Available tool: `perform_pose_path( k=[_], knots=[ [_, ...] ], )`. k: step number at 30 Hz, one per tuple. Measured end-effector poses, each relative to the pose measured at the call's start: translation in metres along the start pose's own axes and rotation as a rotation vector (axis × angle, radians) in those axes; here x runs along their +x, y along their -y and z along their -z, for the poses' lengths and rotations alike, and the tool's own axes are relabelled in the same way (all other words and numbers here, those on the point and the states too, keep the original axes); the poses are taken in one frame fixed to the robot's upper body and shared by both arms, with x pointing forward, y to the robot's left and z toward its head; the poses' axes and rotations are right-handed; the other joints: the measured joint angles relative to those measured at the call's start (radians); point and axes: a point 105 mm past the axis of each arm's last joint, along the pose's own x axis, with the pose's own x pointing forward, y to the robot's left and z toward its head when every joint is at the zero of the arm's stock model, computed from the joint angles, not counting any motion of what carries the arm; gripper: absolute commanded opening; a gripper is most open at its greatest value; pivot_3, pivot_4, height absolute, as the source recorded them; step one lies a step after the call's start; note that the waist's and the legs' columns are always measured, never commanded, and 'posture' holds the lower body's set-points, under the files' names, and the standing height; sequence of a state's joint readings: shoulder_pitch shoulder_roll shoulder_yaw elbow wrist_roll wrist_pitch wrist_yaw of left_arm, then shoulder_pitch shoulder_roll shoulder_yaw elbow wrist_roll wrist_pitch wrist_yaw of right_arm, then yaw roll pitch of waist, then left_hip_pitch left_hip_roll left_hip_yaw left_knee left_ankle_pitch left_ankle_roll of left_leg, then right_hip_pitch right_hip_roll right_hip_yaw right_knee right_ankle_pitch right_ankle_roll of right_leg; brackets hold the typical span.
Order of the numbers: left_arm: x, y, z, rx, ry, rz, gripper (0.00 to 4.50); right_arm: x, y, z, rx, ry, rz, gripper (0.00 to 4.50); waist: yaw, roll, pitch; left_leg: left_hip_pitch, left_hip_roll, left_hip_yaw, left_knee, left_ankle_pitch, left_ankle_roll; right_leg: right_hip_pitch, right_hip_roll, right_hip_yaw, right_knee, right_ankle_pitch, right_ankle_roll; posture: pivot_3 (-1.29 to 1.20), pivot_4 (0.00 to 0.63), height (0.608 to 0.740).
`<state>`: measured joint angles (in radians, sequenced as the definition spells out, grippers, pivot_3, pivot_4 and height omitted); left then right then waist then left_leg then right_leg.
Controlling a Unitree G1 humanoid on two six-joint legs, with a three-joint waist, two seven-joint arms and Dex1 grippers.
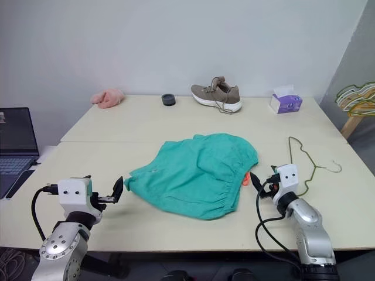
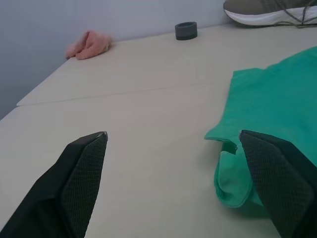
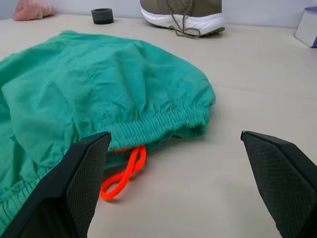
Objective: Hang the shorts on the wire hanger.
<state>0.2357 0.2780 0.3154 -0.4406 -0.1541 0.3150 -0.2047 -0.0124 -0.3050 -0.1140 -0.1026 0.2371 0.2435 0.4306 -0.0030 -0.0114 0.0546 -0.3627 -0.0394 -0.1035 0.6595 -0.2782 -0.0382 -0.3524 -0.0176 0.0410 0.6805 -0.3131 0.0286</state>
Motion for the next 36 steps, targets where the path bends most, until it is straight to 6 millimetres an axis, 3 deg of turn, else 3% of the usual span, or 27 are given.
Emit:
perform_pose_path(
  k=[17,23,32,36],
  knots=[
    [-0.002,-0.001,-0.005,0.007,0.014,-0.004,4.50,0.000,0.000,-0.003,-0.024,0.011,-0.008,4.47,0.001,0.000,0.000,0.000,0.000,0.000,0.000,0.000,0.000,0.000,0.000,0.000,0.000,0.000,0.000,0.01,0.000,0.740],
    [-0.008,0.006,-0.011,-0.099,0.053,0.095,4.50,0.001,-0.002,-0.004,-0.037,0.011,-0.028,4.47,0.000,0.000,0.000,0.000,0.000,0.000,0.000,0.000,0.000,0.000,0.000,0.000,0.000,0.000,0.000,0.01,0.000,0.740],
    [-0.009,-0.004,-0.020,-0.033,0.087,0.145,4.50,0.002,-0.007,-0.004,-0.061,0.008,-0.074,4.47,0.000,0.001,0.000,0.000,0.000,0.001,0.000,0.000,0.000,0.000,0.000,0.000,0.000,-0.001,0.000,-0.02,0.000,0.740],
    [-0.007,-0.002,-0.024,0.056,0.084,0.248,4.50,-0.001,-0.019,-0.004,-0.107,-0.016,-0.194,4.47,-0.003,0.002,0.000,0.000,0.001,0.001,0.000,0.000,0.000,0.000,0.000,0.000,0.000,-0.001,-0.001,-0.04,0.000,0.740]
  ],
)
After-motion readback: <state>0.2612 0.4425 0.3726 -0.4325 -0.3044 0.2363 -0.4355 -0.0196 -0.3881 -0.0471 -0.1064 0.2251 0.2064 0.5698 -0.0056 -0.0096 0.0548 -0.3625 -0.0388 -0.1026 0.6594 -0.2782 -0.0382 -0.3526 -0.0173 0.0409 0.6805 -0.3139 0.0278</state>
